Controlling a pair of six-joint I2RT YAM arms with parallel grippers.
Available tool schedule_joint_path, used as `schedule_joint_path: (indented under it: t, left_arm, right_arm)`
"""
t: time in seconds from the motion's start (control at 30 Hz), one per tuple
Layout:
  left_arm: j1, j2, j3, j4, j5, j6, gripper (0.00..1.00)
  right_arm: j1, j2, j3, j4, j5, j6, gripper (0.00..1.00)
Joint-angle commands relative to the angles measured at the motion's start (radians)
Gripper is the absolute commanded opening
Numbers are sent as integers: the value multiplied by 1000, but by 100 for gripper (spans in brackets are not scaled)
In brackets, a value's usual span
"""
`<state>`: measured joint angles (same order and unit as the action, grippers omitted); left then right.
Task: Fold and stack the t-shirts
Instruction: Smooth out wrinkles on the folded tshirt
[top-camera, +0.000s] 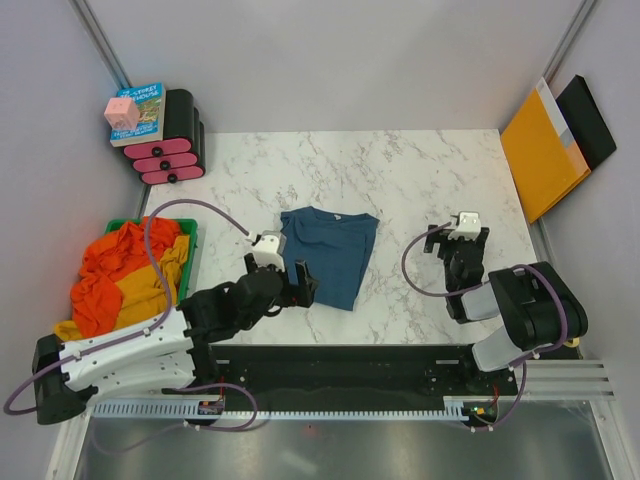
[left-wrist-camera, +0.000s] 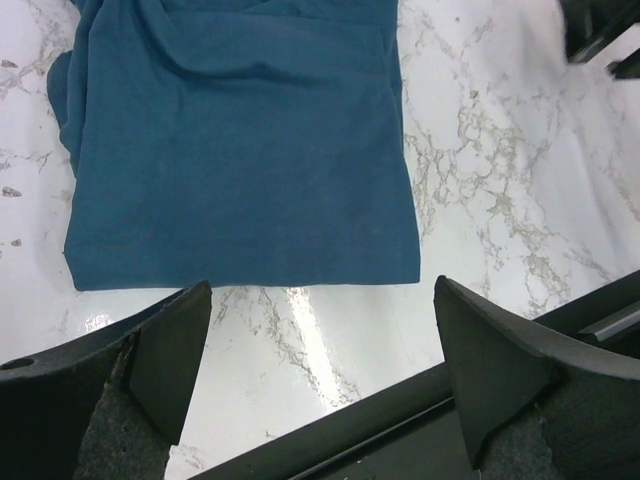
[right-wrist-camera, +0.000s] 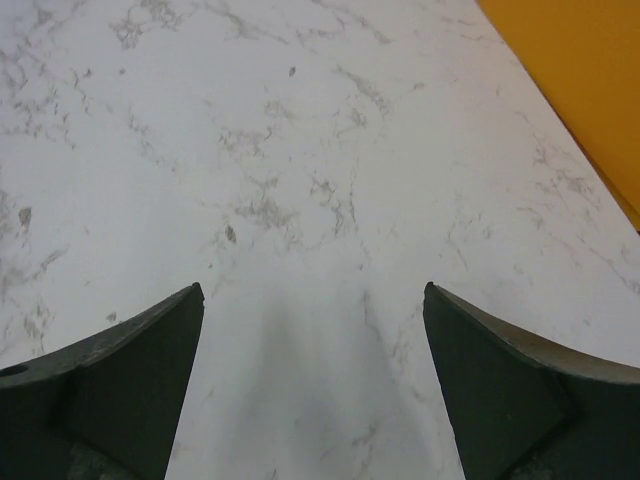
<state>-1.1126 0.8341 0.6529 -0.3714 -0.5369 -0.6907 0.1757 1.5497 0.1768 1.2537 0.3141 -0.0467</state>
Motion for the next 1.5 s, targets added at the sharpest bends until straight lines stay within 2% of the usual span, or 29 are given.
schedule_joint_path:
  t: [0.0,0.1,0.27,0.33,0.47,0.6,0.77,0.83,0.9,0.93,0.97,1.03,1.1,1.13,1.17,1.2,1.23,1.27,1.3,1.33,1.4,1.47]
  left_arm:
    - [-6,118,17,11,-34,3,100]
    - [-4,201,46,-10,-61,-13,100]
    - [-6,419,211,-156,-109,13,100]
    - [-6,479,270,-208,-162,-41,100]
    - [-4,578,355,-312,-166,-165,100]
    - [-3,605,438,-356,-158,-298,100]
    - [-4,597,490,-394,-155,-378,100]
    - [-3,593,498,-420,-179,-397,100]
    - [-3,602,530,-515,-243,-470,100]
    - [-3,609,543,-552,-267,-483,100]
    - [-1,614,560,-585,-290,-519,100]
    - [14,629,606,-659,-330,-538,100]
    - [60,632,614,-659,-319,-498,100]
    - [83,634,610,-649,-307,-492,100]
    - [112,635,600,-623,-286,-453,100]
    - [178,635,576,-591,-226,-414,100]
    - [203,637,561,-496,-201,-370,100]
    - [226,642,547,-456,-180,-283,100]
    - [259,648,531,-428,-157,-255,100]
    - [273,655,530,-402,-144,-236,100]
    - [306,680,521,-302,-100,-141,100]
    - [326,710,510,-214,-71,-71,100]
  right_arm:
    - [-45,-19,50,-34,-23,85,98]
    - [-45,-19,50,-34,-23,85,98]
    - [-53,-16,52,-39,-33,88,98]
    - [-56,-19,52,-42,-37,90,98]
    - [-54,-19,52,-42,-40,87,98]
    - [-54,-17,52,-42,-40,88,98]
    - [-54,-17,52,-42,-40,88,98]
    - [-54,-17,53,-42,-40,88,98]
    - [-59,-17,56,-48,-65,87,98]
    - [-59,-20,61,-48,-126,55,98]
    - [-61,-51,73,-101,-235,15,98]
    - [-61,-79,90,-152,-257,8,98]
    - [-61,-121,148,-290,-294,-2,98]
    - [-59,-144,253,-486,-303,-1,98]
    - [-65,-139,321,-590,-299,33,98]
    - [-79,-126,401,-713,-367,45,98]
    - [-93,-84,585,-995,-426,39,98]
    - [-96,-59,668,-1114,-496,-17,98]
    - [-96,-34,735,-1207,-656,-51,98]
    - [-97,2,848,-1387,-740,-65,98]
    - [-104,9,903,-1487,-870,-52,98]
    - [-104,-46,866,-1481,-926,-9,98]
